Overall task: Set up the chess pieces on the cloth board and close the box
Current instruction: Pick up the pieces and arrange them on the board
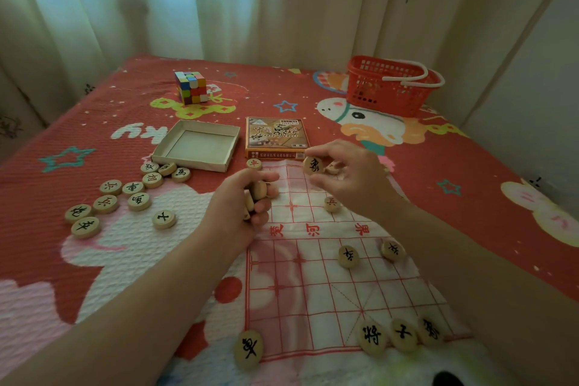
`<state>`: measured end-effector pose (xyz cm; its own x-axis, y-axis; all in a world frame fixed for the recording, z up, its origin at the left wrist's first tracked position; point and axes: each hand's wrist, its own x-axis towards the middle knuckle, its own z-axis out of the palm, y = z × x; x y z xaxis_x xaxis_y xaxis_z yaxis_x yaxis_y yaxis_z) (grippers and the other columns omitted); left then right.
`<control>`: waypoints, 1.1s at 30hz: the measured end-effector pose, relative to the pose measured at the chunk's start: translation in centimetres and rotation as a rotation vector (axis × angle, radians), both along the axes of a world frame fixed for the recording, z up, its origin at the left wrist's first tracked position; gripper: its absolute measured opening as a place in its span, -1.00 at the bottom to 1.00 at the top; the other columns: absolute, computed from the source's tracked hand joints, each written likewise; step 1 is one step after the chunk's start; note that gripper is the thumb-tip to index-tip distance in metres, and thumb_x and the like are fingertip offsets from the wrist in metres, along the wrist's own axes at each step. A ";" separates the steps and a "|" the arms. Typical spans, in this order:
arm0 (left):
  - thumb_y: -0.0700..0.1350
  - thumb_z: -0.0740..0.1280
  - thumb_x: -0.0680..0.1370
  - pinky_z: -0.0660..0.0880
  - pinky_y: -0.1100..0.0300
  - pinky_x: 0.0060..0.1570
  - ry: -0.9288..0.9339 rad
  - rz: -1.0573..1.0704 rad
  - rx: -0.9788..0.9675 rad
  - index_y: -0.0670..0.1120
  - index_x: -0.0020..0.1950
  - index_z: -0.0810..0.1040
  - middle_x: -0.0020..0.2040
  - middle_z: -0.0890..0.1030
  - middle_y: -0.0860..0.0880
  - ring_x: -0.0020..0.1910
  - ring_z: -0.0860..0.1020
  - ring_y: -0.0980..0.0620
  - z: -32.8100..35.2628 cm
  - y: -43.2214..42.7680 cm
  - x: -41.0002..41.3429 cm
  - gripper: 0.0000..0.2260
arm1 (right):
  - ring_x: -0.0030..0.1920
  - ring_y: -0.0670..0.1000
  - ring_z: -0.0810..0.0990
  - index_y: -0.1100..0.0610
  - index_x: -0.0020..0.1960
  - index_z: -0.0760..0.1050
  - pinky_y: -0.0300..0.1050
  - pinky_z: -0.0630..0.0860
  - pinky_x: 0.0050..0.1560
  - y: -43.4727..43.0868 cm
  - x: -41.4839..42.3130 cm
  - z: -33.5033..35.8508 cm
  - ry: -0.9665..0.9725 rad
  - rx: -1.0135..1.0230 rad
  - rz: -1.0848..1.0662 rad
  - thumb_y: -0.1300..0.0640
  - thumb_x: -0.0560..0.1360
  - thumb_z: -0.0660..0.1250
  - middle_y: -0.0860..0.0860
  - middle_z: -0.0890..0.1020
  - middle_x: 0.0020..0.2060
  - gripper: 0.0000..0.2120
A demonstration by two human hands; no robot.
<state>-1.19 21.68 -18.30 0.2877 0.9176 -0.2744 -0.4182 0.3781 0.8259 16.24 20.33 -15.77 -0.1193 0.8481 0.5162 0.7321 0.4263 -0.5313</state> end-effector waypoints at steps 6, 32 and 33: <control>-0.30 0.08 0.46 0.16 0.38 -0.67 -0.037 0.051 -0.021 -0.24 -0.08 0.51 -0.44 0.41 -0.04 -0.63 0.28 0.14 0.3 0.4 0.0 -0.78 | -0.20 -0.36 0.51 0.13 0.06 0.57 -0.53 0.38 -0.19 -0.2 2.0 -0.3 0.034 -0.087 -0.077 0.29 0.33 0.46 -0.14 0.58 -0.18 -0.69; -0.27 0.26 0.52 0.22 0.37 -0.62 0.176 -0.051 0.085 -0.14 -0.11 0.51 -0.32 0.48 -0.05 -0.57 0.31 0.15 -0.1 -1.8 1.0 -0.93 | -0.15 -0.13 0.52 0.09 -0.09 0.60 -0.10 0.42 -0.04 -10.3 -1.0 -2.7 -0.278 -0.403 0.590 0.03 0.28 0.53 -0.09 0.62 -0.21 -0.74; -0.27 0.26 0.52 0.22 0.38 -0.62 0.178 -0.054 0.085 -0.14 -0.11 0.52 -0.32 0.48 -0.05 -0.58 0.31 0.15 -0.1 -1.8 1.0 -0.93 | -0.15 -0.12 0.52 0.09 -0.08 0.60 -0.11 0.43 -0.05 -10.3 -0.9 -2.7 -0.278 -0.401 0.589 0.03 0.27 0.53 -0.07 0.62 -0.21 -0.73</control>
